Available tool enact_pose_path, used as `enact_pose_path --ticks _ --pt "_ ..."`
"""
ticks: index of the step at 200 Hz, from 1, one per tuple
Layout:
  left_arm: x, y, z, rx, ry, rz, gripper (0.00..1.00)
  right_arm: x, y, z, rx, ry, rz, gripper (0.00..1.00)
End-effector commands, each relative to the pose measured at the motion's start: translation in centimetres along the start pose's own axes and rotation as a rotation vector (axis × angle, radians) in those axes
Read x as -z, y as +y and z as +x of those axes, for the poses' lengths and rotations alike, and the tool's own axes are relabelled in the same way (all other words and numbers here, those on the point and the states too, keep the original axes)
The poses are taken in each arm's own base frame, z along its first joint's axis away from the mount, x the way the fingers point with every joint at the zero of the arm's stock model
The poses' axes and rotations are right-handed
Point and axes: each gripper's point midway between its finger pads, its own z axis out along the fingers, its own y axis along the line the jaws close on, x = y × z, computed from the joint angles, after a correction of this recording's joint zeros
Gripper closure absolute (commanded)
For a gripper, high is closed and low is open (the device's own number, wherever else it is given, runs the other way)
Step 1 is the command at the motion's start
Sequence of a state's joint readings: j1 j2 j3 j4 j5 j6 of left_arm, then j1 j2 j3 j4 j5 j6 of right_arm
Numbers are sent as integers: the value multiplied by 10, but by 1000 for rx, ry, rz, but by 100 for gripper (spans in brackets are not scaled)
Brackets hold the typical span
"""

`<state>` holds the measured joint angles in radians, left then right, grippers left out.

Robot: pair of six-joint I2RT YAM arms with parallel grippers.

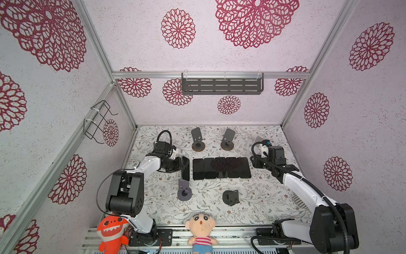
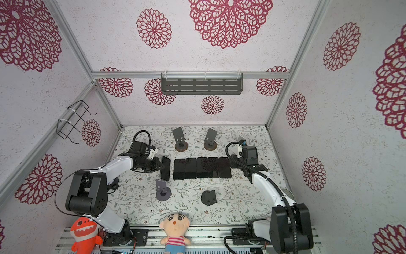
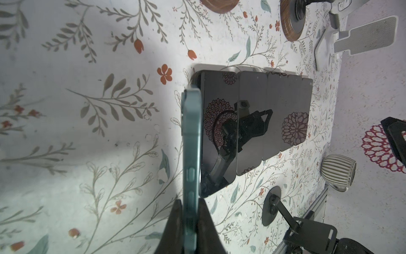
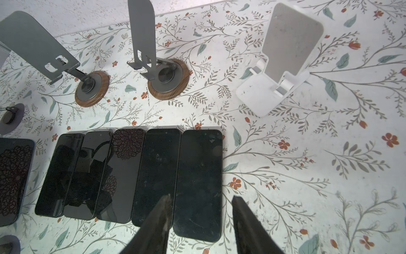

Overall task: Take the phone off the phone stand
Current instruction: 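Lower the teal-edged phone flat beside the lying phones with the left gripper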

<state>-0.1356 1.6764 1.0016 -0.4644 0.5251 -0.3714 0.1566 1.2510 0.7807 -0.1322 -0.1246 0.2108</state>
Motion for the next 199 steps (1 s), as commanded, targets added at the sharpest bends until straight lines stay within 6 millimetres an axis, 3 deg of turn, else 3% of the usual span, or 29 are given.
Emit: enact_pose_path --ticks 1,199 --pt "-2 -7 -14 -58 -45 32 100 2 -2 -10 7 -38 7 51" --pt "-35 -3 -23 -17 -15 44 100 5 -3 -9 24 -36 13 51"
